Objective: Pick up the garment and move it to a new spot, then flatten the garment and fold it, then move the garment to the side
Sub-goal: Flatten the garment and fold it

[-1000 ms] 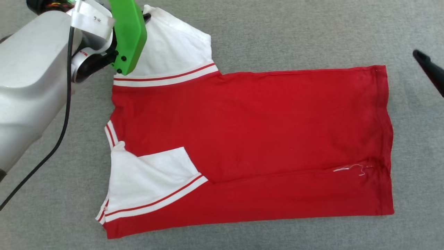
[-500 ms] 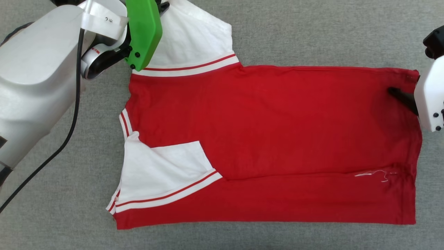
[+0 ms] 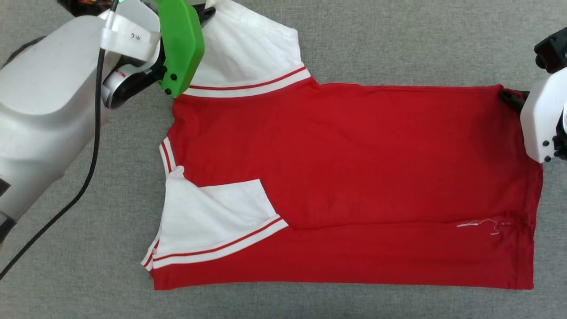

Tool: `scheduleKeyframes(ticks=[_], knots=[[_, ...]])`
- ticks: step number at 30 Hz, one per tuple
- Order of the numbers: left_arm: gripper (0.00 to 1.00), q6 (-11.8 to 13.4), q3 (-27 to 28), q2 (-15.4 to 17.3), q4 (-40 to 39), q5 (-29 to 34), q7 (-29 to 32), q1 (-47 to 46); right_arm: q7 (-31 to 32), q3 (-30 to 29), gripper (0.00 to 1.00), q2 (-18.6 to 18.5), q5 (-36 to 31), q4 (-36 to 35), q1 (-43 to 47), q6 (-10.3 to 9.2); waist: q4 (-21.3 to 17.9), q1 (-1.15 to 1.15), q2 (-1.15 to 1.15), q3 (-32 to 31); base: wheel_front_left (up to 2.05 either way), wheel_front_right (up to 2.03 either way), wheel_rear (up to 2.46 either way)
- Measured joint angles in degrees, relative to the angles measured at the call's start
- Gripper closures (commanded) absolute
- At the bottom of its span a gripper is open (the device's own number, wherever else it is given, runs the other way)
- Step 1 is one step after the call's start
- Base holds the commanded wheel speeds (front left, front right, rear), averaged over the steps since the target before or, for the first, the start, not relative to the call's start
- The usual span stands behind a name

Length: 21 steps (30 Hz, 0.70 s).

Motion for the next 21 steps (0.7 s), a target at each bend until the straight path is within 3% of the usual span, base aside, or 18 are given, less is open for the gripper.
scheduleKeyframes(ticks=[11,14,21], knots=[[1.0,0.0,-0.2,2.9,-1.3,-1.0,-5.2,8.2,-12.2,1.6,1.0,-0.3,2.6,-0.7,4.6,0.0,-0.8,0.0,0.0,-7.2,0.0,0.0,0.0],[1.0,1.6,-0.2,5.4,-5.8,-2.2,-7.3,13.6,-16.0,0.8,1.0,-1.2,3.3,-2.2,8.9,0.0,-0.8,0.0,0.0,-11.2,0.0,0.0,0.0],[1.0,5.9,-0.2,10.1,-13.4,-3.3,-8.2,22.8,-18.3,-0.8,1.0,-2.3,4.0,-4.7,16.9,0.0,-0.7,0.0,0.0,-16.3,0.0,0.0,0.0]])
